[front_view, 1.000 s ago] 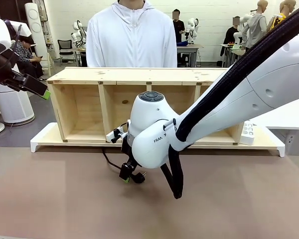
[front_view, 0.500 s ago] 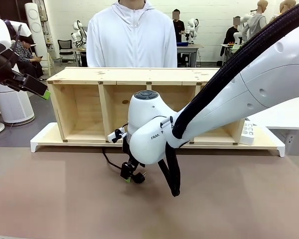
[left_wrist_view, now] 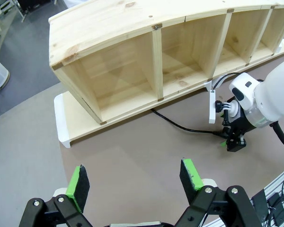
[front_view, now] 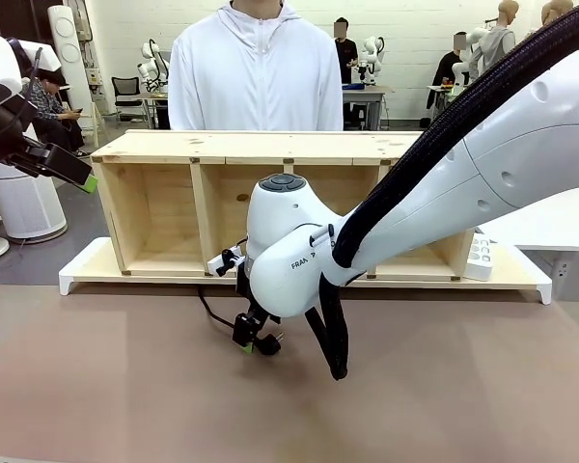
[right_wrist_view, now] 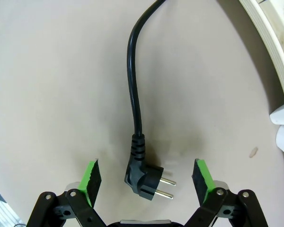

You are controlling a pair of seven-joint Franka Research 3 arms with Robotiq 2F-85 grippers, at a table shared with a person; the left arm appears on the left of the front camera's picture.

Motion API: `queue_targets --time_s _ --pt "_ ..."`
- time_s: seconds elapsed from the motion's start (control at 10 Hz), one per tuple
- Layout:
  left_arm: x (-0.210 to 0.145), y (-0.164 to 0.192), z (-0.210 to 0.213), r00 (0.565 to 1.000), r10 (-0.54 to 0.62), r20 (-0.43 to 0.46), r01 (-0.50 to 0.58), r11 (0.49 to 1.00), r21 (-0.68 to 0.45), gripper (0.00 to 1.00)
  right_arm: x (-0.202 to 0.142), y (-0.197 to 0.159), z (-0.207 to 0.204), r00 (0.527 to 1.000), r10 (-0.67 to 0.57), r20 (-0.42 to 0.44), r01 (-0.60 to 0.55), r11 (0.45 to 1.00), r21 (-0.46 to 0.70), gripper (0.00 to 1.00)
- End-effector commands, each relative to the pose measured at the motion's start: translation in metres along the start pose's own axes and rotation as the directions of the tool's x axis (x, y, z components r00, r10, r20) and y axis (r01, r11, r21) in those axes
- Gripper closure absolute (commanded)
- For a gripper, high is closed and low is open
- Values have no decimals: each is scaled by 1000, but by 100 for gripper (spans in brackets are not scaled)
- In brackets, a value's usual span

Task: Perform cable management.
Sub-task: When the cord part of the Power Cable appears at the lower middle area of the table and stops, grasp the cord part of the Power Cable.

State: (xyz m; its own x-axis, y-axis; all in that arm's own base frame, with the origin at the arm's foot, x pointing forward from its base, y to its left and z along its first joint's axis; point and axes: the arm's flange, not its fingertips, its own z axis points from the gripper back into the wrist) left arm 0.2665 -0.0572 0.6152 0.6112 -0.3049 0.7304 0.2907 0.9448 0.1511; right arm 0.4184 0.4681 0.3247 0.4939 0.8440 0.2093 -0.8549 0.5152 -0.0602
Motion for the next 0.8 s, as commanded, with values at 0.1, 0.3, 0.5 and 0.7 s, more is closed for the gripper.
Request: queue_targets --time_s 0.1,0.3,0.5,0.7 --pt "0 1 0 1000 4 0 -4 1000 0 0 6 1 -13 1000 18 -5 -18 1000 -2 0" --pt "0 1 0 1000 4 0 -4 1000 0 0 5 3 -15 1000 31 -3 -31 1000 -3 0" --pt "0 1 0 1000 4 0 -4 1000 0 0 6 2 -18 999 49 15 -49 999 -5 0" --pt "0 1 0 1000 4 0 -4 1000 0 0 9 -1 -20 995 82 58 -83 997 5 0"
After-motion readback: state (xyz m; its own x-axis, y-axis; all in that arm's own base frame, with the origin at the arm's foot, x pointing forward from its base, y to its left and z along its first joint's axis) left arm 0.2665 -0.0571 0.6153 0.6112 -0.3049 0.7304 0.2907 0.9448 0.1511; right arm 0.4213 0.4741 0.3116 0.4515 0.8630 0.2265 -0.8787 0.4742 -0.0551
